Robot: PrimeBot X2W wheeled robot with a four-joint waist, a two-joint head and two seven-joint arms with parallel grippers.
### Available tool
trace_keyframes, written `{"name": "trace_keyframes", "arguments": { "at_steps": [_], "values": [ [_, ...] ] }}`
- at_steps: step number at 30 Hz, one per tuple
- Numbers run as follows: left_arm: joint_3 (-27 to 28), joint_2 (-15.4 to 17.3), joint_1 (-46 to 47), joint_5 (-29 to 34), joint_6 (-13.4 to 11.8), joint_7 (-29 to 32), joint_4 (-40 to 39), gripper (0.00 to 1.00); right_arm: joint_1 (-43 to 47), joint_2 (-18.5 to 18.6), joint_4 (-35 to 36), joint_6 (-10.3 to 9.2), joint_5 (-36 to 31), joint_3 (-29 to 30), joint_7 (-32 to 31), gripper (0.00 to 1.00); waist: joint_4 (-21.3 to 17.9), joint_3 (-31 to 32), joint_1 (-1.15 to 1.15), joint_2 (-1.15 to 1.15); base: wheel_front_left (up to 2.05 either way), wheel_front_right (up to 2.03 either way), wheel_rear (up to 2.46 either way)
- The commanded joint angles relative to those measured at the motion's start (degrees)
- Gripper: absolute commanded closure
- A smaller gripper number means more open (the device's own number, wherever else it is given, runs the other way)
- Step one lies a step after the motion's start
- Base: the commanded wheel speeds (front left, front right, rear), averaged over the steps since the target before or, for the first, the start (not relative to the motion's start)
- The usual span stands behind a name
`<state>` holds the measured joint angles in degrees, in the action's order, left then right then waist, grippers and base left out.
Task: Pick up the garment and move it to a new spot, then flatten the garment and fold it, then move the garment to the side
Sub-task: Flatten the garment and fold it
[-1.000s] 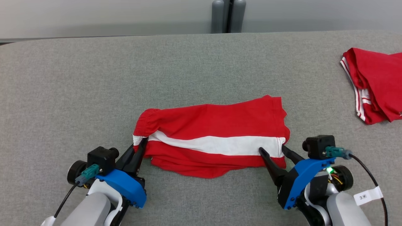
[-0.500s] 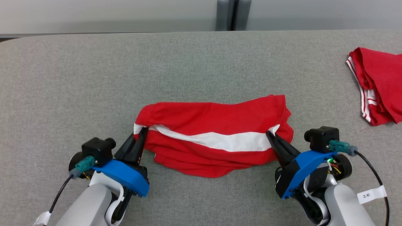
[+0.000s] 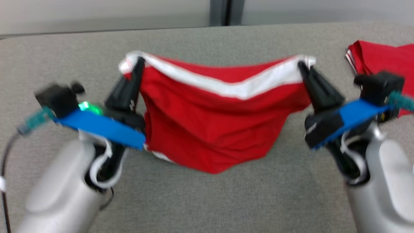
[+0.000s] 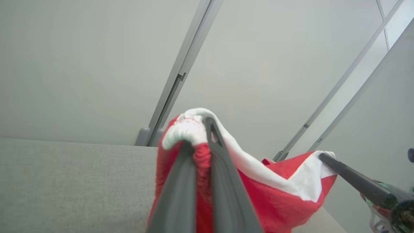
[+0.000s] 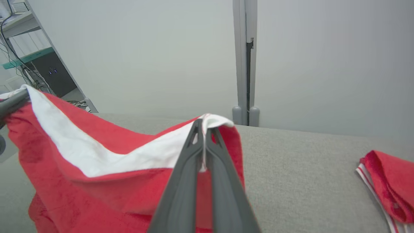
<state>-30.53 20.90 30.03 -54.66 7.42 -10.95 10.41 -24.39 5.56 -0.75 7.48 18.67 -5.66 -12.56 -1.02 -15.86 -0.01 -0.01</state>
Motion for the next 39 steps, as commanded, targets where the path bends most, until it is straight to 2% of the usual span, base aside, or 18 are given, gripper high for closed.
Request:
{"name": "trace_keyframes", "arguments": {
  "at_steps": [1,4,7,12,17,22,26,29,34,37,39],
  "values": [
    [0.3,0.49,4.48,-1.88,0.09,1.69,-0.16,1.0,-4.75,1.83,-1.55,0.02,1.89,-1.04,0.23,1.0,-0.33,-1.73,0.01,0.01,0.0,0.0,0.0],
    [0.45,2.65,12.06,-3.44,0.09,4.56,0.77,1.0,-13.36,3.46,-5.24,0.03,7.92,-4.0,2.13,1.0,-1.45,-4.94,0.01,0.01,0.0,0.0,0.0],
    [0.48,4.44,18.94,-4.03,0.09,6.1,2.85,1.0,-22.92,5.95,-10.45,0.02,11.18,-5.84,5.86,1.0,-2.85,-8.4,0.01,0.01,0.0,0.0,0.0],
    [3.33,6.96,28.48,-4.58,0.09,2.47,5.52,1.0,-37.29,9.51,-20.03,0.02,8.81,-10.85,15.35,1.0,-4.61,-11.51,0.01,0.01,0.0,0.0,0.0],
    [3.79,8.56,34.89,-2.05,0.08,-1.57,7.06,1.0,-47.44,10.83,-28.28,0.0,5.48,-13.78,23.68,1.0,-5.4,-11.86,0.01,0.01,0.0,0.0,0.0],
    [4.57,8.7,36.67,-0.27,0.08,-3.68,6.21,1.0,-51.54,11.58,-32.0,-0.01,5.05,-15.78,26.4,1.0,-5.45,-10.72,0.01,0.01,0.0,0.0,0.0],
    [5.12,7.74,33.83,0.87,0.08,-4.24,4.36,1.0,-51.4,12.76,-32.78,0.0,5.34,-17.77,27.42,1.0,-5.24,-10.02,0.01,0.01,0.0,0.0,0.0],
    [5.22,6.09,29.66,1.62,0.08,-4.25,2.54,1.0,-47.74,14.05,-33.08,0.0,5.36,-21.08,27.61,1.0,-5.12,-9.46,0.01,0.01,0.0,0.0,0.0],
    [1.28,4.7,19.01,1.49,0.08,-4.25,1.85,1.0,-38.05,15.77,-32.91,0.02,8.77,-29.12,25.9,1.0,-4.85,-7.54,0.01,0.01,0.0,0.0,0.0],
    [-1.53,4.0,10.91,0.28,0.08,-4.26,2.05,1.0,-30.98,18.22,-30.52,0.01,13.21,-33.38,23.17,1.0,-4.62,-5.69,0.01,0.01,0.0,0.0,0.0],
    [-3.9,3.6,5.72,-2.76,0.08,-4.26,1.0,1.0,-26.25,20.78,-27.85,0.02,15.15,-36.54,21.04,1.0,-4.46,-4.35,0.01,0.01,0.0,0.0,0.0]
  ]
}}
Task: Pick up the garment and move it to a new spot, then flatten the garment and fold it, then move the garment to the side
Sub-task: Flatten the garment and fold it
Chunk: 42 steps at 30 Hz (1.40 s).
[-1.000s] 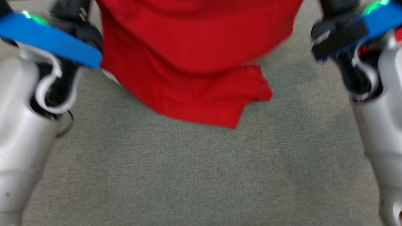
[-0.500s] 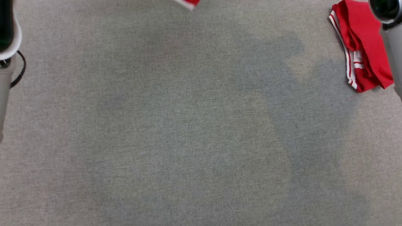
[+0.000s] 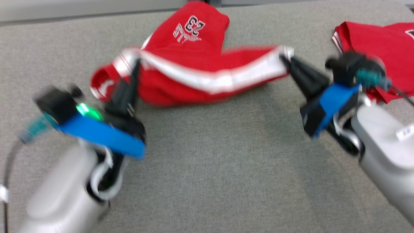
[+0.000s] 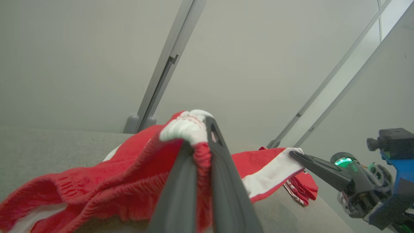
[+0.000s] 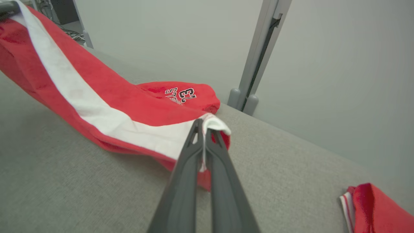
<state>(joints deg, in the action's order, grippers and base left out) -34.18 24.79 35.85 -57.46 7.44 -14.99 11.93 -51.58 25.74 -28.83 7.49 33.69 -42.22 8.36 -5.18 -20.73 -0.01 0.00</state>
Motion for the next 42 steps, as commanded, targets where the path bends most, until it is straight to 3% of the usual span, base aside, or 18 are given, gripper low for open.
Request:
{"name": "trace_keyframes", "arguments": {
  "at_steps": [1,9,15,18,23,27,29,35,42],
  "values": [
    [-1.85,0.49,-2.68,-0.78,0.06,-0.22,-0.91,1.0,3.21,1.91,2.1,0.01,1.62,-1.07,-0.71,1.0,-0.15,1.11,0.01,0.0,0.0,0.0,0.0],
    [-5.44,3.17,-19.49,-5.74,0.06,-0.23,-3.04,1.0,18.52,12.65,16.52,0.01,8.4,-2.28,-6.13,1.0,1.38,5.63,0.01,0.0,0.0,0.0,0.0],
    [-8.83,5.51,-26.42,-8.69,0.06,0.71,-4.48,1.0,30.68,15.33,24.28,0.01,12.26,3.34,-14.67,1.0,3.19,8.7,0.01,0.0,0.0,0.0,0.0],
    [-10.41,7.24,-28.69,-9.85,0.05,2.84,-5.22,1.0,36.78,16.63,27.18,0.01,14.5,6.44,-22.12,1.0,3.85,9.97,0.01,0.0,0.0,0.0,0.0],
    [-11.74,9.82,-31.5,-11.48,-1.51,6.43,-8.25,1.0,46.88,15.81,32.84,0.0,16.33,16.15,-33.71,1.0,4.86,11.16,0.01,0.0,0.0,0.0,0.0],
    [-12.13,11.42,-33.18,-12.23,-2.99,8.16,-12.02,1.0,55.1,12.32,39.83,0.0,13.03,26.0,-40.53,1.0,5.93,11.33,0.01,0.0,0.0,0.0,0.0],
    [-11.37,11.29,-32.55,-13.3,-2.52,7.98,-13.3,1.0,57.68,9.96,44.01,0.01,10.28,30.06,-42.75,1.0,6.51,11.11,0.01,0.0,0.0,0.0,0.0],
    [-9.06,8.11,-28.12,-13.48,-1.4,4.58,-10.34,1.0,54.69,6.18,49.7,0.0,1.25,34.77,-45.65,1.0,8.33,10.19,0.01,0.0,0.0,0.0,0.0],
    [-7.22,1.69,-20.17,-11.78,-0.9,2.01,-1.96,1.0,39.51,8.06,42.41,0.01,-1.6,29.42,-45.29,1.0,10.9,7.19,0.01,0.0,0.0,0.0,0.0]
  ]
}}
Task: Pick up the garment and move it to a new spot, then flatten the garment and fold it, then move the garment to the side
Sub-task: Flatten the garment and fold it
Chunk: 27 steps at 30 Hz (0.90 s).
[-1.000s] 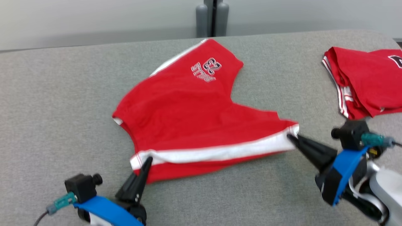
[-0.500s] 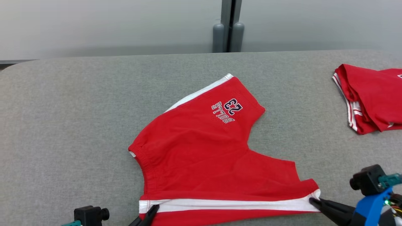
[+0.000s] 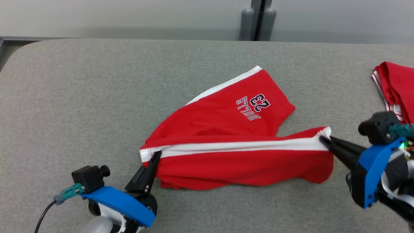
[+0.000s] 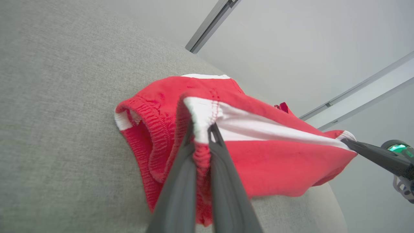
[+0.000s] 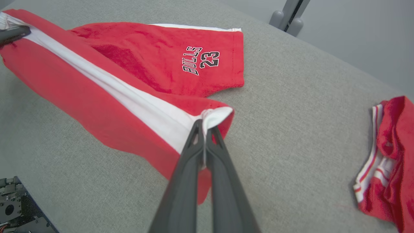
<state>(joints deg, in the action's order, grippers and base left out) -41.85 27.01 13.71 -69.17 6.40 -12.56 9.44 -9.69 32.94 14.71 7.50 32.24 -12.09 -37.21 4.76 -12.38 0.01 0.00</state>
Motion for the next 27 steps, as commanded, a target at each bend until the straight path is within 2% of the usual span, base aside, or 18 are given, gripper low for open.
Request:
{"name": "trace_keyframes", "arguments": {
  "at_steps": [1,6,11,18,19,27],
  "values": [
    [0.57,-1.49,3.0,0.42,0.15,-0.69,1.45,1.0,-5.06,1.24,-3.06,-0.01,0.21,-2.08,0.85,1.0,1.26,-1.67,-0.01,0.0,0.0,0.0,0.0],
    [1.08,-5.87,7.21,1.5,-0.69,-1.23,4.69,1.0,-18.63,3.44,-12.94,0.0,2.99,-9.06,3.82,1.0,3.03,-4.6,-0.01,0.0,0.0,0.0,0.0],
    [1.64,-9.24,9.98,1.76,-2.82,-1.39,6.22,1.0,-30.92,4.81,-20.95,0.0,4.71,-15.17,7.14,1.0,4.97,-8.16,-0.01,0.0,0.0,0.0,0.0],
    [2.48,-12.35,13.39,2.02,-4.3,-1.5,7.73,1.0,-42.03,3.68,-29.76,0.0,6.25,-21.72,11.65,1.0,7.14,-11.54,-0.01,0.0,0.0,0.0,0.0],
    [2.72,-12.98,14.25,2.23,-4.86,-1.59,8.17,1.0,-44.68,3.25,-32.53,0.0,6.65,-24.13,13.02,1.0,7.73,-12.34,-0.01,0.0,0.0,0.0,0.0],
    [3.87,-15.76,15.56,1.1,-4.38,-1.95,9.91,1.0,-52.75,1.12,-41.63,0.0,8.48,-32.44,18.61,1.0,8.74,-14.59,-0.01,0.0,0.0,0.0,0.0]
  ]
}}
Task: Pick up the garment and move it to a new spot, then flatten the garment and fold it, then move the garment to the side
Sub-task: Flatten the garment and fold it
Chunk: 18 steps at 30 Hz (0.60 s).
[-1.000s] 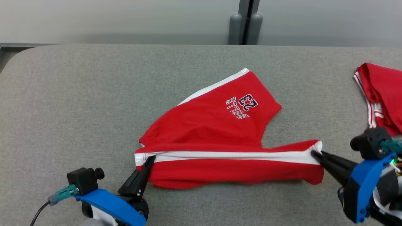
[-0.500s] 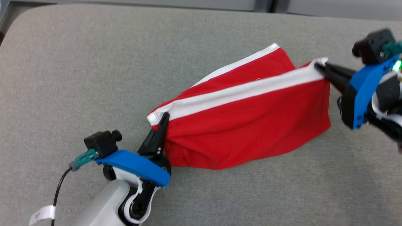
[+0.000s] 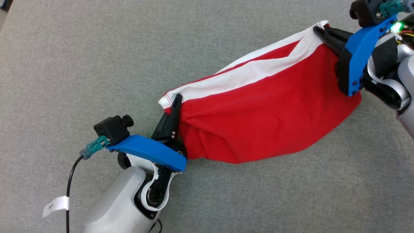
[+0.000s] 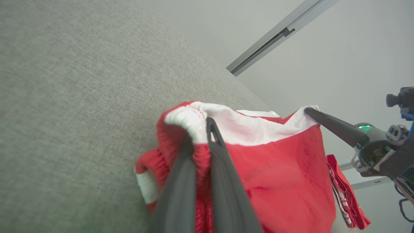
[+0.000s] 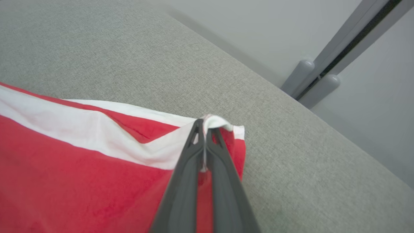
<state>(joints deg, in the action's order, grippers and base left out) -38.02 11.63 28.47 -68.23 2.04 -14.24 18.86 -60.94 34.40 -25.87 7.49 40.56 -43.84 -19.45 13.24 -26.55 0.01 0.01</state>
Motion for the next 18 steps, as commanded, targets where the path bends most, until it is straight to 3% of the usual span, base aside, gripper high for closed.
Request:
{"name": "trace_keyframes", "arguments": {
  "at_steps": [1,10,11,12,13,14,18],
  "values": [
    [0.14,-0.52,0.99,0.24,0.12,-0.31,0.71,1.0,-2.35,-0.52,-2.25,0.01,0.26,-1.37,1.58,1.0,0.33,-0.59,-0.01,-0.01,0.0,0.0,0.0],
    [0.82,-2.01,0.75,0.88,0.28,-0.51,2.16,1.0,-5.82,-2.32,-10.82,0.01,1.17,-4.52,7.27,1.0,0.84,-1.28,-0.01,-0.01,0.0,0.0,0.0],
    [0.73,-1.98,0.71,1.13,0.22,-0.53,2.36,1.0,-5.98,-2.6,-11.46,0.01,1.76,-4.73,7.84,0.89,0.85,-1.25,-0.01,-0.01,0.0,0.0,0.0],
    [0.63,-1.98,0.72,1.43,0.21,-0.55,2.57,0.87,-6.04,-2.76,-12.22,0.01,2.42,-4.68,8.41,0.47,0.84,-1.21,-0.01,-0.01,0.0,0.0,0.0],
    [0.7,-2.0,0.64,1.51,0.23,-0.58,2.79,0.3,-6.19,-3.01,-12.76,0.01,2.65,-4.8,9.26,0.0,0.81,-1.13,-0.01,-0.01,0.0,0.0,0.0],
    [0.85,-2.01,0.59,1.63,0.26,-0.59,2.92,0.0,-6.19,-3.3,-13.28,0.01,2.9,-5.3,9.73,0.0,0.79,-1.04,-0.01,-0.01,0.0,0.0,0.0],
    [0.76,-2.09,-0.03,1.92,0.81,-0.67,3.32,0.0,-6.36,-3.63,-14.47,0.01,3.94,-7.07,11.73,0.0,0.57,-0.43,-0.01,-0.01,0.0,0.0,0.0]
  ]
}}
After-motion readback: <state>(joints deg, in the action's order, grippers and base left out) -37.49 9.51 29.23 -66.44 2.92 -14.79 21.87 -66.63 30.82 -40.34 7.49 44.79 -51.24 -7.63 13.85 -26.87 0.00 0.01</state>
